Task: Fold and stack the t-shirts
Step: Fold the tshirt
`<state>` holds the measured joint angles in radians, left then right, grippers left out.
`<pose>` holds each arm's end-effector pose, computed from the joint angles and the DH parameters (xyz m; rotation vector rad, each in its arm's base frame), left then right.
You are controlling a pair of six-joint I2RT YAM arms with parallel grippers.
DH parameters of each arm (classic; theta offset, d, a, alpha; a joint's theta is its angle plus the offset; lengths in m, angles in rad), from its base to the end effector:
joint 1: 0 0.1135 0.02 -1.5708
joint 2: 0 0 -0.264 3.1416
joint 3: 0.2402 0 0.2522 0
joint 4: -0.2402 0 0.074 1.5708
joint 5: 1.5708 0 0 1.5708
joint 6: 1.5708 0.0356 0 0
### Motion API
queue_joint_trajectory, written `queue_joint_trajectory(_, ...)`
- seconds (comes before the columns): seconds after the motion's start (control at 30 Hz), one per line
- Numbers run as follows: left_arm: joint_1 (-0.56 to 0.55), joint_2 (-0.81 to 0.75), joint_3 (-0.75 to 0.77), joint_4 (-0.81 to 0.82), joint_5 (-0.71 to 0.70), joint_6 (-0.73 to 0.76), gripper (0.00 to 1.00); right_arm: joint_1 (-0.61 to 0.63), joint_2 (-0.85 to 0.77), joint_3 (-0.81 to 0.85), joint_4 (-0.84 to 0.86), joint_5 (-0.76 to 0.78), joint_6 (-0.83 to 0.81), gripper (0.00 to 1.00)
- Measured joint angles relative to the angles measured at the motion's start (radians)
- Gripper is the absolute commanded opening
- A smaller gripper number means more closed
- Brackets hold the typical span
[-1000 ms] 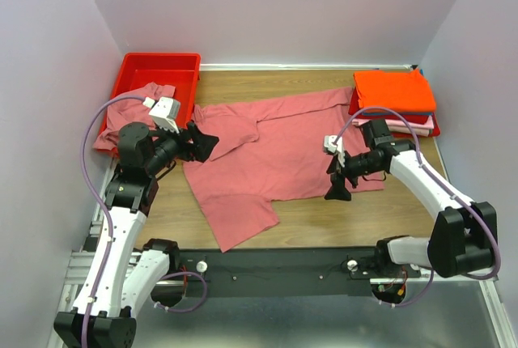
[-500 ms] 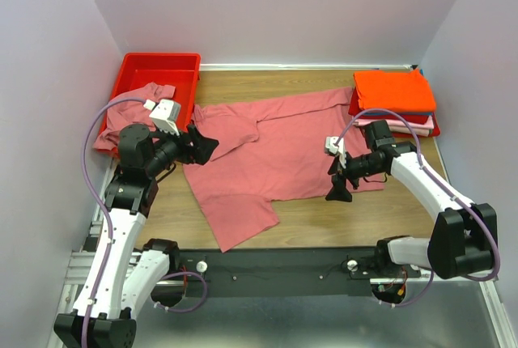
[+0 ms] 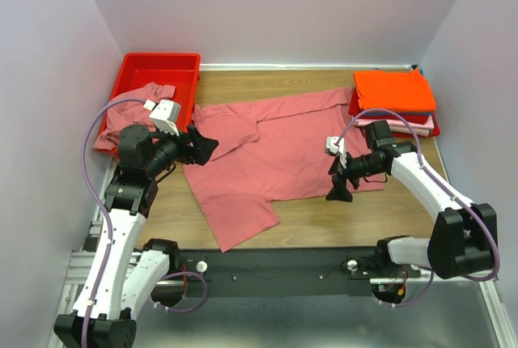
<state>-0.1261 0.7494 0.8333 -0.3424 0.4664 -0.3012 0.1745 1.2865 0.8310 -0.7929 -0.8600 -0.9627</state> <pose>0.1647 -0.0370 0.3466 0.1735 1.8538 -0.7241 0.2151 0.0653 0.2208 -1.4372 1.9182 0.8629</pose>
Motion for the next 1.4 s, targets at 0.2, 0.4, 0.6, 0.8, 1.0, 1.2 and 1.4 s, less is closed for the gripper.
queue_joint_trajectory(0.2,0.0,0.0,0.0,-0.005,0.0,0.002,0.87,0.0,0.0,-0.004,0.002,0.0,0.0,1.0)
queue_joint_trajectory(0.4,0.0,0.0,0.0,-0.006,0.0,0.002,0.87,0.0,0.0,-0.004,0.004,0.0,0.0,1.0)
queue_joint_trajectory(0.6,0.0,0.0,0.0,-0.011,0.0,0.002,0.87,0.0,0.0,-0.004,0.005,0.0,0.0,1.0)
queue_joint_trajectory(0.8,0.0,0.0,0.0,-0.024,0.0,0.003,0.87,0.0,0.0,-0.007,0.006,0.0,0.0,1.0)
queue_joint_trajectory(1.0,0.0,0.001,0.0,-0.027,0.002,0.005,0.87,0.0,0.0,-0.008,0.006,0.0,0.0,1.0)
queue_joint_trajectory(1.2,0.0,0.002,0.0,-0.03,0.003,0.005,0.87,0.0,0.0,-0.008,0.006,0.0,0.0,1.0)
queue_joint_trajectory(1.4,0.0,0.006,0.0,-0.057,0.018,0.002,0.87,0.0,0.0,-0.008,0.006,0.0,0.0,1.0)
